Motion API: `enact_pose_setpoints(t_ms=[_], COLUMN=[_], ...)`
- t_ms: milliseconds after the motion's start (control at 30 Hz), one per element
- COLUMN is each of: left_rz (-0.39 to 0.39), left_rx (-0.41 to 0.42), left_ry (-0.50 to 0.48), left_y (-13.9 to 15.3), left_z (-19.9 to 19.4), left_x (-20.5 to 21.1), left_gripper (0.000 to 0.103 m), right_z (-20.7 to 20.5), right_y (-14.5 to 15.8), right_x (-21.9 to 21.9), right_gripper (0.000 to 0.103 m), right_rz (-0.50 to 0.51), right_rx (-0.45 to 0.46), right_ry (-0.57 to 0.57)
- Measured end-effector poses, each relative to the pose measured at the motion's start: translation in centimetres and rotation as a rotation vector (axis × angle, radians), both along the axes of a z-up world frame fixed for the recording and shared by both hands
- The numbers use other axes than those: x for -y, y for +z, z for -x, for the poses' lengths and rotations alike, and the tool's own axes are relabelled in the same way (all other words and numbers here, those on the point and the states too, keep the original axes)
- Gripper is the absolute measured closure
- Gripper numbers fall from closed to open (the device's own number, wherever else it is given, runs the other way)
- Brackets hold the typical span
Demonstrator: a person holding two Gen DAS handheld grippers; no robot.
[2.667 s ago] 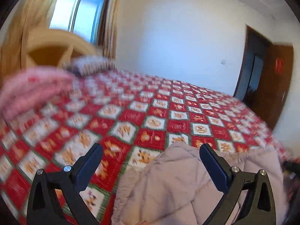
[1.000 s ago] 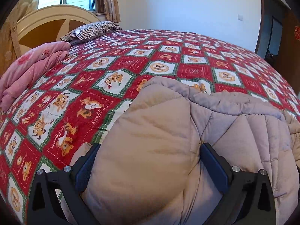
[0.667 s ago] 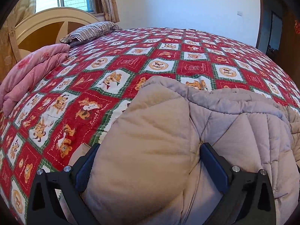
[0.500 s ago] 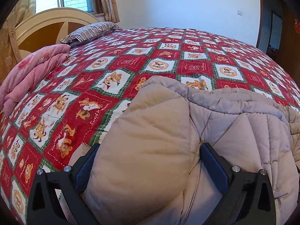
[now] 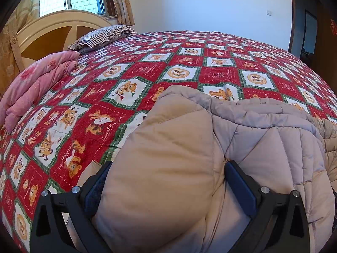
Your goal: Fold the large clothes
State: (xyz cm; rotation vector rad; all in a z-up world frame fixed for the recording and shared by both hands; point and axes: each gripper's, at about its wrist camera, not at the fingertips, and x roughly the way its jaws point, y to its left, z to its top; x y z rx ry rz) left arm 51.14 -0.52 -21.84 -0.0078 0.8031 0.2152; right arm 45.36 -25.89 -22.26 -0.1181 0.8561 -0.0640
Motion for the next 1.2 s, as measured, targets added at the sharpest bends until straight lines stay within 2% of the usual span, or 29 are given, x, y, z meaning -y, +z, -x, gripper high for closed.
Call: enact_pose_setpoints(t_ms=[200, 300, 333, 433, 500, 567, 633, 667, 700, 767, 800, 900, 1033, 1200], left_rz=[-0.003, -0.043, -0.044, 0.025, 0.044, 0.015, -0.085, -0.142, -0.163, -0.143, -0.128, -0.112, -0.111, -0.099], left_rx=[-0.009, -0.025, 0.01, 0.181, 0.203, 0.176, 0.127, 0.083, 0.057, 0.054, 0.055, 0.055, 0.054, 0.003], left_ry=[-0.002, 0.004, -0.002, -0.098, -0.183, -0.248, -0.262, -0.256, -0.251, -0.246, -0.234, -0.217, -0.208, -0.238], left_y=[0.2, 2.1, 3.3, 7.6, 8.4, 7.7, 5.5, 4.0, 2.8, 1.8, 1.5, 1.0, 0.6, 1.2], left_z=[0.0, 0.6, 1.4, 4.4, 4.8, 4.3, 3.4, 2.8, 2.5, 2.3, 2.2, 2.2, 2.0, 1.6], left_x=[0.0, 0.4, 0.7, 2.9, 5.0, 7.1, 9.0, 9.7, 10.1, 10.0, 9.7, 9.6, 10.0, 10.0], left_gripper=[0.001, 0.001, 0.001, 0.001, 0.001, 0.001, 0.001, 0.001, 0.001, 0.001, 0.001, 0.001, 0.001, 0.001], right_z=[-0.1, 0.0, 0.2, 1.6, 3.7, 4.7, 5.0, 4.7, 4.1, 3.3, 3.1, 2.5, 1.7, 1.9], right_y=[0.0, 0.2, 0.4, 2.5, 4.9, 6.4, 7.0, 6.5, 5.5, 3.2, 2.4, 1.5, 0.8, 0.7], right_x=[0.0, -0.1, -0.1, 0.6, 2.1, 3.9, 6.6, 8.5, 10.2, 11.8, 11.7, 10.9, 10.7, 10.5], right_gripper=[0.0, 0.0, 0.0, 0.0, 0.0, 0.0, 0.0, 0.0, 0.0, 0.0, 0.0, 0.0, 0.0, 0.0], right_rz=[0.001, 0.008, 0.009, -0.03, -0.086, -0.068, -0.056, -0.071, -0.098, -0.124, -0.114, -0.082, -0.091, -0.099], right_rx=[-0.001, -0.003, -0.006, 0.011, 0.105, 0.176, 0.227, 0.211, 0.162, 0.091, 0.083, 0.097, 0.081, 0.06], right_ry=[0.002, 0.005, 0.012, 0.036, 0.03, -0.002, -0.073, -0.122, -0.167, -0.191, -0.178, -0.165, -0.158, -0.159])
